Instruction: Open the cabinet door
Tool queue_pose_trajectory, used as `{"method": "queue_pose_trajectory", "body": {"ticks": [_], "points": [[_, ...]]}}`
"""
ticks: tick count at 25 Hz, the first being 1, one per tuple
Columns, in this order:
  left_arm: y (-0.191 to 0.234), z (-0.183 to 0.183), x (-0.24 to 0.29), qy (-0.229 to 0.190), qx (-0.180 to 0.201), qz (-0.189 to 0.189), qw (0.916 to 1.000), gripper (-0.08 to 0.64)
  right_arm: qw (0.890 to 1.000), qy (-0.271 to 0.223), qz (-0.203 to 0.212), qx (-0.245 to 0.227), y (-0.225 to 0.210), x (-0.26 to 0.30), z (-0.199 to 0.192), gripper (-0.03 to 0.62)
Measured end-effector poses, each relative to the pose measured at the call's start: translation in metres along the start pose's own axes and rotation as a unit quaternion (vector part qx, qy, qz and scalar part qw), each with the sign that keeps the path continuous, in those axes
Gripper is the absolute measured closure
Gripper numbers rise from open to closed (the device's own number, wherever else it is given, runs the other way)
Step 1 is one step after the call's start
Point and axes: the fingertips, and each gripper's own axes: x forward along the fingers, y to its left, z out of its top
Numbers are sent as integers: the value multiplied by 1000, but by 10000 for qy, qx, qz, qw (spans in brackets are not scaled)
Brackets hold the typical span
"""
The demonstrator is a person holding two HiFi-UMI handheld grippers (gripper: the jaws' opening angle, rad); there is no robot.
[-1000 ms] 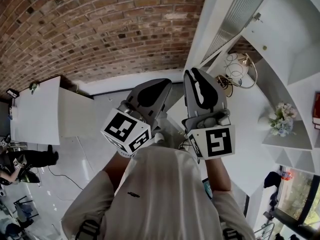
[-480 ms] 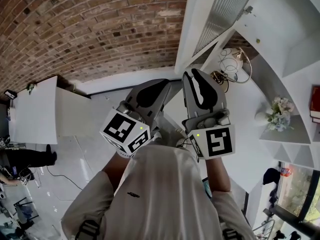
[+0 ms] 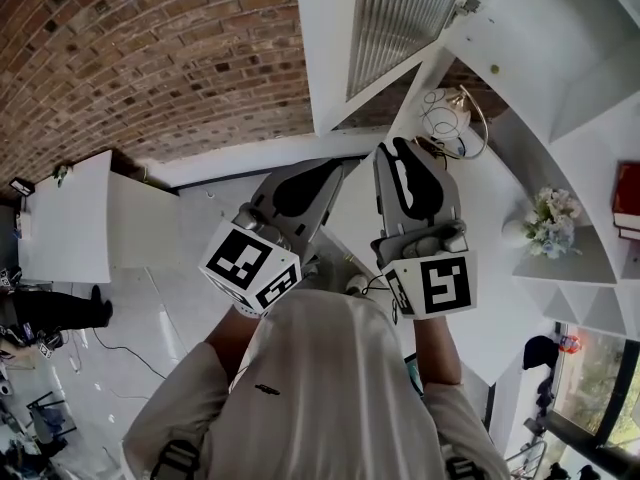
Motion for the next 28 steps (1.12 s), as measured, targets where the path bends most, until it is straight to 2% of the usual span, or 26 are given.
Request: {"method": "queue_pose_trajectory", "body": {"ticks": [28], "points": [[-79, -5, 50, -129, 208, -47, 9997, 551, 9994, -117, -322, -108, -91, -79, 7, 526]]}}
